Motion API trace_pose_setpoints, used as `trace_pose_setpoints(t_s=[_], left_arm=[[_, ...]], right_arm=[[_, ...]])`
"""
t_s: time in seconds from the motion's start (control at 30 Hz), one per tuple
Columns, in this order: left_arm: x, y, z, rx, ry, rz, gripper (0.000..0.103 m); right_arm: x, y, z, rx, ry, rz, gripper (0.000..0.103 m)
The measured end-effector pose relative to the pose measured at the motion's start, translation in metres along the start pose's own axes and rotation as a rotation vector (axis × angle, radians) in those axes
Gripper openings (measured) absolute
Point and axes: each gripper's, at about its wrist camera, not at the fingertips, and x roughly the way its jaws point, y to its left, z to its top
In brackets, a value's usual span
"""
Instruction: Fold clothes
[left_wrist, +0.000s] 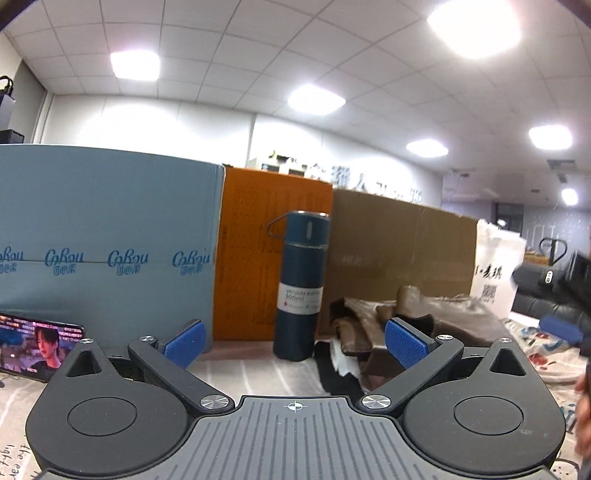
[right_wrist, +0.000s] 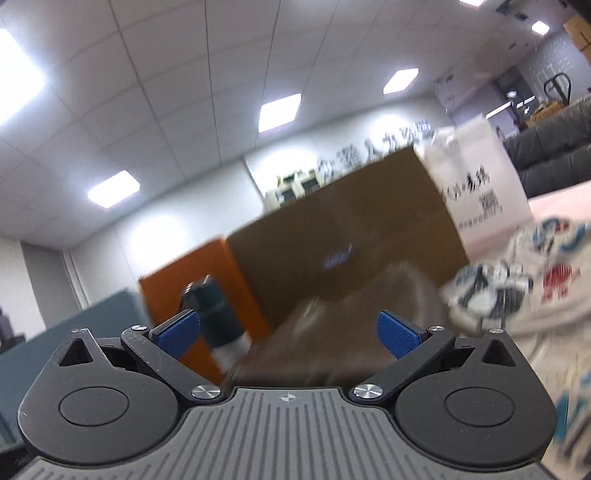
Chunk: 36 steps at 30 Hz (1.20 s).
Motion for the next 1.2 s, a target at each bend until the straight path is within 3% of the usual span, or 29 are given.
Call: trace_pose_setpoints(t_s=[0.2,0.43,0.57,0.7,0.9,1.2], left_arm=[[-0.003,0.005,-0.011,-0.005,-0.059,0.0,0.103],[-0.005,0.005,-0.028,0.002,-0.113,0.022,0.103],[-0.009,0.009,-0.028,-0.007,-0.142,0.045,0.103],[-0.009,0.012,-0.028,-0.015,-0.143,0.067,0.103],[-0.003,0.013,-0.029,-0.012,-0.1,0.088,0.103],[-0.009,0.007,-0.03,0.03,-0.128,0.098,0.103]], right_arm=[[-0.026,0.041,-0.026,-0.047,0.088,-0.046,0.103],[-0.026,0.054,-0.043,-0.245,-0.028,-0.17,0.103],[-0.022,0.055,-0.048,-0.276,-0.05,-0.189,0.103],[-0.027,0.058,-0.049,-0.316,-0.131,-0.231,0.103],[-0.021,0.06,-0.052,-0.361,-0.116,-0.238,0.103],[-0.025,0.054,-0.051,-0.333,-0.135,-0.244,0.103]])
